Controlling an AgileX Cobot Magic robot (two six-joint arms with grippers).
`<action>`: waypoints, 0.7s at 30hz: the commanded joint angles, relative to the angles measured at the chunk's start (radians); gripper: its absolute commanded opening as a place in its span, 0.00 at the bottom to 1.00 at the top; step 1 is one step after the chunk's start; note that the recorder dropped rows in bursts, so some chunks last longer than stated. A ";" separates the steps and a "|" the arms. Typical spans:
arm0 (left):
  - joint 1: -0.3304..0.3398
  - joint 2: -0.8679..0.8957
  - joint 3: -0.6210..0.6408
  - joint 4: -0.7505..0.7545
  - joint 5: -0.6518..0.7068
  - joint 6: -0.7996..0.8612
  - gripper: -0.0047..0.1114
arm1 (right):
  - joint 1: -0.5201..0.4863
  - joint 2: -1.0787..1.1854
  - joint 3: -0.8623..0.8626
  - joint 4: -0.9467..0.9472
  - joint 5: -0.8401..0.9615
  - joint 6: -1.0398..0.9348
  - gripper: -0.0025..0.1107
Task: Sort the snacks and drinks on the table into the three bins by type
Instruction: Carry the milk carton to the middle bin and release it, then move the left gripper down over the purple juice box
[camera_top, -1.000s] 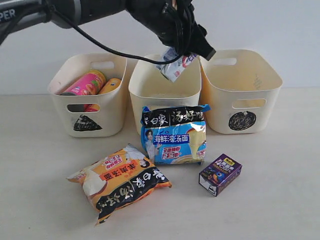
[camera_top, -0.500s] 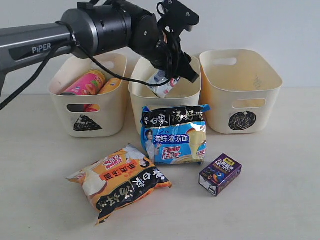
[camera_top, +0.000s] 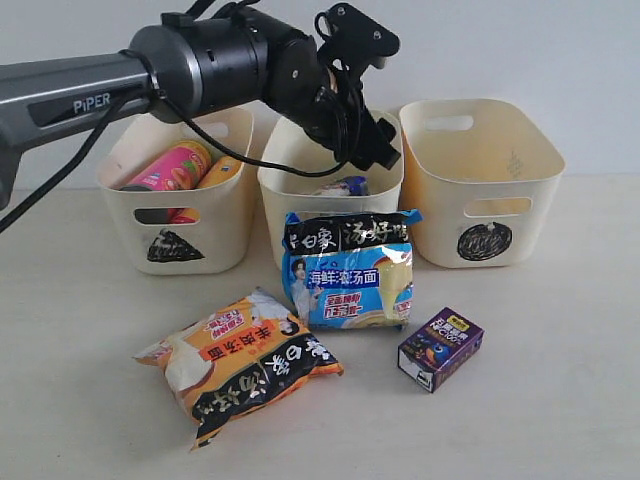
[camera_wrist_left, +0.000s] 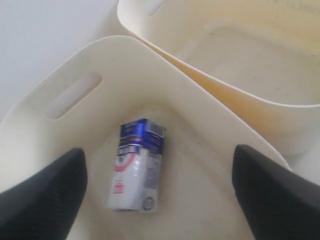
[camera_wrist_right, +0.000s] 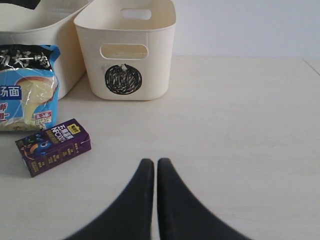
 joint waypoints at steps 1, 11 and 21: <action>-0.001 -0.039 -0.005 -0.006 0.067 -0.013 0.67 | -0.002 -0.005 0.005 -0.001 -0.008 0.000 0.02; -0.025 -0.137 -0.005 -0.006 0.295 0.051 0.10 | -0.002 -0.005 0.005 -0.001 -0.008 0.000 0.02; -0.173 -0.190 -0.002 -0.006 0.442 0.104 0.08 | -0.002 -0.005 0.005 -0.001 -0.008 0.000 0.02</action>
